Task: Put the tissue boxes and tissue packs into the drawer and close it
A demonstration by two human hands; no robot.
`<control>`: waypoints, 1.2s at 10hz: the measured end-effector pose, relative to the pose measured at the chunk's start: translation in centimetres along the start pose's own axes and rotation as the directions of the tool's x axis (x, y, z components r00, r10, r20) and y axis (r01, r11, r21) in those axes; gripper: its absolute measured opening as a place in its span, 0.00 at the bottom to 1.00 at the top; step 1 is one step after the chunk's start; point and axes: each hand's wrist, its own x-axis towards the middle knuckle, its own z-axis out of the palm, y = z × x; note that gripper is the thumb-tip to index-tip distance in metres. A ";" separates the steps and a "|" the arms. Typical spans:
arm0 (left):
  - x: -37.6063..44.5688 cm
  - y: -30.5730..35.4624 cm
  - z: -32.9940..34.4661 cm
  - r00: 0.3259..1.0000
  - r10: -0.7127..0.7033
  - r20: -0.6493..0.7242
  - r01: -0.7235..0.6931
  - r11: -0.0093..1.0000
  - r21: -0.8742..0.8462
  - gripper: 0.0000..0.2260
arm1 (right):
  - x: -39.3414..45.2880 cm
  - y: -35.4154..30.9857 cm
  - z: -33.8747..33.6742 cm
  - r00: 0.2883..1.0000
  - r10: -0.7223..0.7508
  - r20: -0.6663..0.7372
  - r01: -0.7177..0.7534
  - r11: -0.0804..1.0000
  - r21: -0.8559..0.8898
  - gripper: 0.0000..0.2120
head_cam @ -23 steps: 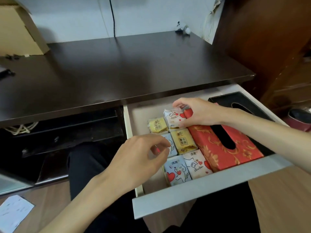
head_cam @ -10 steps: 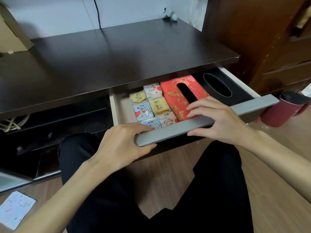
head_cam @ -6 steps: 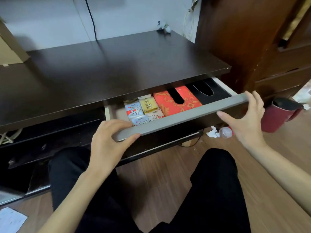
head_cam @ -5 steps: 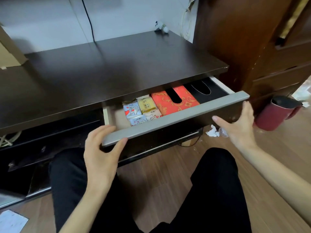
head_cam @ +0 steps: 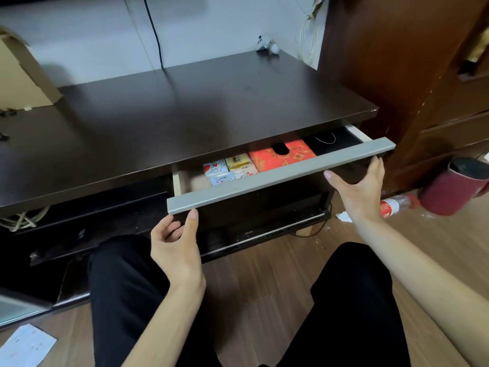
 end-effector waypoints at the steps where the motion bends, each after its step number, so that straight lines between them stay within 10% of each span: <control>1: 0.2 -0.6 1.0 0.997 0.072 -0.001 -0.072 0.997 0.019 0.16 | 0.1 -0.3 1.7 1.000 -0.007 0.005 0.007 1.000 0.018 0.54; 8: 5.2 -2.0 7.0 0.885 0.156 0.438 -0.351 0.843 0.408 0.34 | 3.5 -2.8 11.3 0.985 -0.021 0.172 0.035 0.996 -0.083 0.44; 12: 4.4 2.4 0.8 0.785 0.105 0.610 -0.413 0.823 0.390 0.11 | -0.7 -5.0 3.6 0.918 -0.108 0.382 0.004 0.964 0.265 0.15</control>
